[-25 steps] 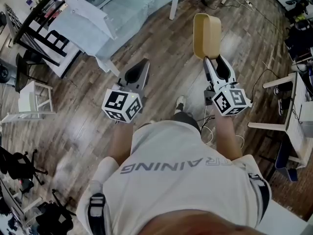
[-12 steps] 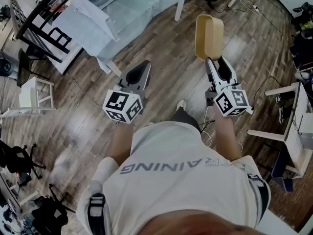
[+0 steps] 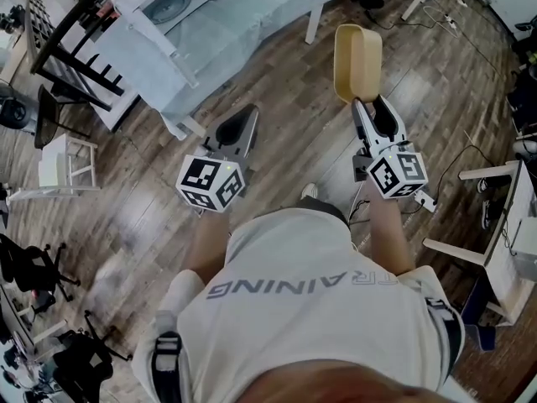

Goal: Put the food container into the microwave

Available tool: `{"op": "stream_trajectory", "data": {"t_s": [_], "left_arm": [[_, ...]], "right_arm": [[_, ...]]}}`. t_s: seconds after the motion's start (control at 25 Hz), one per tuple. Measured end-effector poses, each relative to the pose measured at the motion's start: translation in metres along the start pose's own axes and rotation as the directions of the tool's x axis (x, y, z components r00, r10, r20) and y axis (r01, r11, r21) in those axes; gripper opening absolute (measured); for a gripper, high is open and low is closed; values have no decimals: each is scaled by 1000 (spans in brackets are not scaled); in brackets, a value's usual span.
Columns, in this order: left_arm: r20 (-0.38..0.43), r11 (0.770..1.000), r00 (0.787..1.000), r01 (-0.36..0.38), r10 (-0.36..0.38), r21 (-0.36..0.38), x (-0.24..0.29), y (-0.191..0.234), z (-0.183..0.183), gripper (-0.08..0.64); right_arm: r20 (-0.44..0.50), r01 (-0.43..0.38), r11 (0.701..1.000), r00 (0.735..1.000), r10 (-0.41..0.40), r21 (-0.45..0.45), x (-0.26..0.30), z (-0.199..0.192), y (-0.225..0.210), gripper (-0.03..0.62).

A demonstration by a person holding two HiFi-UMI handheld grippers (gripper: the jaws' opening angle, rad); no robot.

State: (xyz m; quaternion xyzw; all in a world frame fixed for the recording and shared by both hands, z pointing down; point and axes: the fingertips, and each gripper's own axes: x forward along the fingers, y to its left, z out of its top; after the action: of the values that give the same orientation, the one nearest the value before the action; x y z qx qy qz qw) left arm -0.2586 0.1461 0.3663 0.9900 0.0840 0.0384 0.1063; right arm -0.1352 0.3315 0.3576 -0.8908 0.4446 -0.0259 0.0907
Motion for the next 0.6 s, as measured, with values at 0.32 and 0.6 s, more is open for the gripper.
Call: {"op": "stream_trajectory", "data": {"t_s": [0.32,0.6], "left_arm": [[-4,1000,1000,-8,8,8,78,-18,6,48],[-13,999,999,-43,43,6,139,-32,-4,48]], "right_arm": [[4,-11,1000,1000,11,12,17,15,-77,216],[-20,-28,999,999,28,15,25,15,-145,216]]}}
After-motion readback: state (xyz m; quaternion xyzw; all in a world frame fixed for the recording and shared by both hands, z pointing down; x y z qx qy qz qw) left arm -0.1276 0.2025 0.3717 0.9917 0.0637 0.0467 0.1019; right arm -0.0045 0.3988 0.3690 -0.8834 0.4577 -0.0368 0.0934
